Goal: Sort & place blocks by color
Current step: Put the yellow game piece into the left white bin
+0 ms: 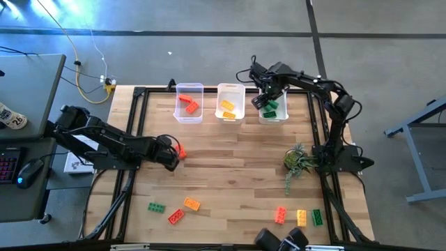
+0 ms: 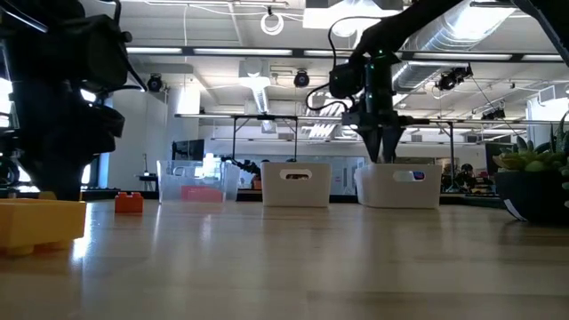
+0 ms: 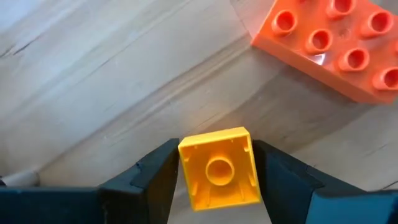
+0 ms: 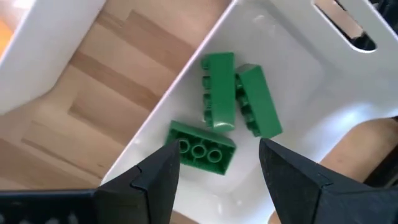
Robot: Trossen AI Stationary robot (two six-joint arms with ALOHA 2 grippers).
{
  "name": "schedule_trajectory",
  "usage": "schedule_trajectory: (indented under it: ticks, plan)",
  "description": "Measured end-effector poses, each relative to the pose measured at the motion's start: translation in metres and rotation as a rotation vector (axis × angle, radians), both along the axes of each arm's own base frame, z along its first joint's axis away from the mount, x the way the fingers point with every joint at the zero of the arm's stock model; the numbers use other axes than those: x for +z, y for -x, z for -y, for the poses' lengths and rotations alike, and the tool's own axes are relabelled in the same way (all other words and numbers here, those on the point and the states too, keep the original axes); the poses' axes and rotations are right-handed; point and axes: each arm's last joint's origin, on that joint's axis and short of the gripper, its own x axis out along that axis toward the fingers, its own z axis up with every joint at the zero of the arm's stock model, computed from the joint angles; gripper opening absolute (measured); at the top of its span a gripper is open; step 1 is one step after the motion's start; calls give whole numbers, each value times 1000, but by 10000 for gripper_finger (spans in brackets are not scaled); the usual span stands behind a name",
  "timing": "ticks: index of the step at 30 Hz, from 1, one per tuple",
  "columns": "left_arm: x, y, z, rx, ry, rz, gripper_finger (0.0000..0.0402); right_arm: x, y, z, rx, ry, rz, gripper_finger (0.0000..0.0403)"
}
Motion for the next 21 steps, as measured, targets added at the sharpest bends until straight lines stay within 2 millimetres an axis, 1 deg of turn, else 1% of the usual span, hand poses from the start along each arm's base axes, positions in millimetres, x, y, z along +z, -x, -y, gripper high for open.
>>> schedule_trajectory:
  ticks: [6,13,16,21]
  plan:
    - [0,-1,-3,0,23,4,180,0,-7,-8,29,0,0,207]
    - [0,-2,-7,-65,51,-19,130,0,-11,-15,10,-3,1,203]
    - [1,-2,-9,-113,53,-32,111,0,-12,-16,2,-9,6,195]
    - [7,-6,-13,-211,54,-35,109,4,-11,-17,-23,-27,38,171]
